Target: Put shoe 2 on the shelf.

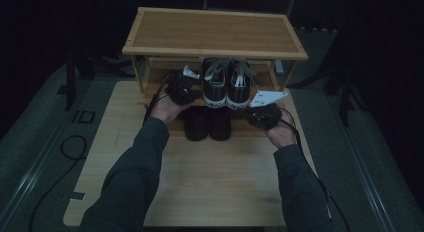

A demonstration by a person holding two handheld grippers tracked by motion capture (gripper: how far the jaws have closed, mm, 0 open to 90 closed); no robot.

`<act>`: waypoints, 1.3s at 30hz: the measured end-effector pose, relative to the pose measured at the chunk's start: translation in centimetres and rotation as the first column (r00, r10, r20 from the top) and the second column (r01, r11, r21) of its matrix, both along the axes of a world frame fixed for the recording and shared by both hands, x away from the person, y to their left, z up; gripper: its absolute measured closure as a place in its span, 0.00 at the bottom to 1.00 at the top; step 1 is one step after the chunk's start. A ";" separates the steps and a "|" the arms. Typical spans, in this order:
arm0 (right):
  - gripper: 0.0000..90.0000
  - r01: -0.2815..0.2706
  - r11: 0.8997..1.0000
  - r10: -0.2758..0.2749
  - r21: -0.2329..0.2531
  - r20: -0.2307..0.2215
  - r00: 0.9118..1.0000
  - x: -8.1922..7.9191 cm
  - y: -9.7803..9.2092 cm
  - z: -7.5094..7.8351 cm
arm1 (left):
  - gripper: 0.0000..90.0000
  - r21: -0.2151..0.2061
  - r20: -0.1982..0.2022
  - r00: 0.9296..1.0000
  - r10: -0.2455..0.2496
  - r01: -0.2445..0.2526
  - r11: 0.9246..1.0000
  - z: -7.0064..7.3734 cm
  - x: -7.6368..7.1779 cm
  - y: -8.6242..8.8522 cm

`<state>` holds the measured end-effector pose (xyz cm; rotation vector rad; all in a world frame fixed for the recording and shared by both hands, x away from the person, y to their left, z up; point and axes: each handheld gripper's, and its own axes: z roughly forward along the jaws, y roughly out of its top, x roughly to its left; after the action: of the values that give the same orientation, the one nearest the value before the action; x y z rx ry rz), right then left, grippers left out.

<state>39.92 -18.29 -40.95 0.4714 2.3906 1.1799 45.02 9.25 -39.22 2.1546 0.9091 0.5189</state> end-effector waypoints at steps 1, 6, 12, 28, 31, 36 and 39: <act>1.00 0.002 1.000 -0.002 -0.011 0.001 1.000 0.0 0.2 0.0 | 1.00 -0.001 -0.002 1.000 -0.002 0.002 1.000 0.0 0.0 0.0; 1.00 0.010 1.000 -0.010 -0.008 0.005 1.000 0.1 0.1 0.1 | 1.00 -0.004 -0.003 1.000 -0.002 0.002 1.000 0.0 0.0 0.0; 1.00 0.034 0.999 -0.033 -0.016 0.011 0.999 0.2 0.3 -0.4 | 1.00 0.005 -0.001 1.000 0.006 -0.006 1.000 0.1 -0.1 -0.1; 1.00 0.032 0.999 -0.031 -0.021 0.017 0.999 -0.2 -0.3 -0.6 | 1.00 0.006 0.003 1.000 0.017 -0.017 1.000 0.1 -0.1 -0.2; 1.00 0.031 0.999 -0.031 -0.022 0.012 0.999 -0.3 -0.5 -0.8 | 1.00 -0.003 0.002 1.000 0.021 -0.021 1.000 0.1 -0.1 -0.2; 0.99 0.039 0.998 -0.039 -0.041 -0.007 0.999 -0.3 -0.9 -1.5 | 1.00 0.004 0.007 1.000 0.017 -0.017 1.000 0.3 -0.4 -0.3; 0.99 0.049 0.998 -0.049 -0.043 -0.006 0.999 -0.3 -1.1 -1.8 | 1.00 -0.012 0.009 1.000 0.017 -0.017 1.000 0.5 -0.5 -0.2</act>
<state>39.58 -19.39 -42.77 0.5184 2.3918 1.1049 44.48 9.02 -38.75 2.1343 0.9243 0.5298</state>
